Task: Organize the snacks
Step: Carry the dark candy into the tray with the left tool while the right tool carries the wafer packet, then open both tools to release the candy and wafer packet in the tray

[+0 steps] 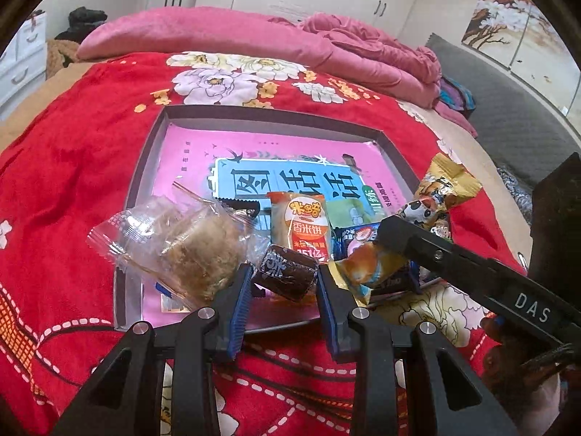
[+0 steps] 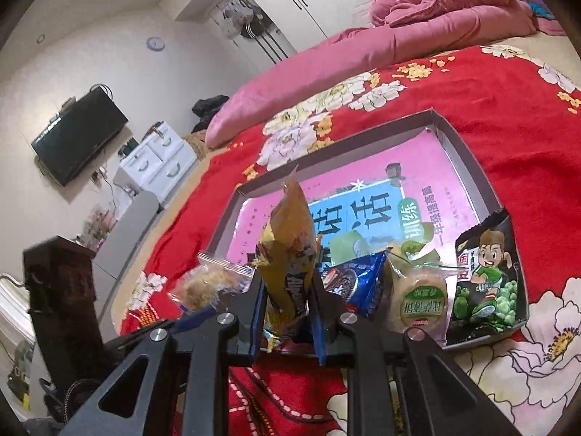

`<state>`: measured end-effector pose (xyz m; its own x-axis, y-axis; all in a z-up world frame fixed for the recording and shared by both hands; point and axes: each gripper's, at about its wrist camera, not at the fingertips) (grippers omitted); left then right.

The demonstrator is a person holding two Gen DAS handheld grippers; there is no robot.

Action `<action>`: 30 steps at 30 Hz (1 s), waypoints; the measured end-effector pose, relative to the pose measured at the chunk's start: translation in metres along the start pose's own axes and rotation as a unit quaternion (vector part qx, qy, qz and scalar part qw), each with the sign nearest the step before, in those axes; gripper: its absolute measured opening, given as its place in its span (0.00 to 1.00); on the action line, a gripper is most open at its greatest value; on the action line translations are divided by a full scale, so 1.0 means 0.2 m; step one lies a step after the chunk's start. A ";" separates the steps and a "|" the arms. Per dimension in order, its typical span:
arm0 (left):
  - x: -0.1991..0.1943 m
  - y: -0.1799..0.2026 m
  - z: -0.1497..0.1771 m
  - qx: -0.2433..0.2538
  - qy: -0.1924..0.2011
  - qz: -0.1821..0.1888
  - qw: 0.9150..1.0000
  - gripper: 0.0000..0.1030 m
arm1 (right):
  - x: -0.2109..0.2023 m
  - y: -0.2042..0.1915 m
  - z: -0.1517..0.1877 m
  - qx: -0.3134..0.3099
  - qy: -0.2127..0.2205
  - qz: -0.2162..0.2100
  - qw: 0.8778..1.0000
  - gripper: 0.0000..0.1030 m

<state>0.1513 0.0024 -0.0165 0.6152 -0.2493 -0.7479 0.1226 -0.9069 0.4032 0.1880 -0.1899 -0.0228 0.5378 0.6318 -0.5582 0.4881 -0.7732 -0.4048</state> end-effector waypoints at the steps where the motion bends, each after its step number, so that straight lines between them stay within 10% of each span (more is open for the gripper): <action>1: 0.00 0.00 0.00 0.000 0.000 0.000 1.000 0.35 | 0.00 0.00 0.00 0.000 0.000 0.002 1.000 0.22; 10: 0.01 0.00 0.00 -0.004 -0.002 0.000 1.000 0.35 | -0.01 0.04 0.00 0.005 -0.004 0.027 1.000 0.26; 17: 0.01 0.00 0.00 -0.002 -0.002 -0.004 1.000 0.36 | -0.09 0.06 0.00 0.011 0.014 0.052 0.998 0.52; 30: -0.10 0.05 0.00 0.018 0.034 0.003 0.999 0.56 | -0.28 0.12 0.00 0.035 0.068 0.083 0.994 0.56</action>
<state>0.1402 -0.0014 0.0010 0.6678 -0.2320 -0.7072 0.0920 -0.9172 0.3877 0.1701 -0.2445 -0.0006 0.6971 0.4927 -0.5208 0.3378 -0.8665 -0.3675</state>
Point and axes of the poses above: each gripper's, at about its wrist camera, not at the fingertips, and x roughly the way its jaws point, y to its right, z to its underside, and after that the axes turned 14 degrees about -x, right-handed
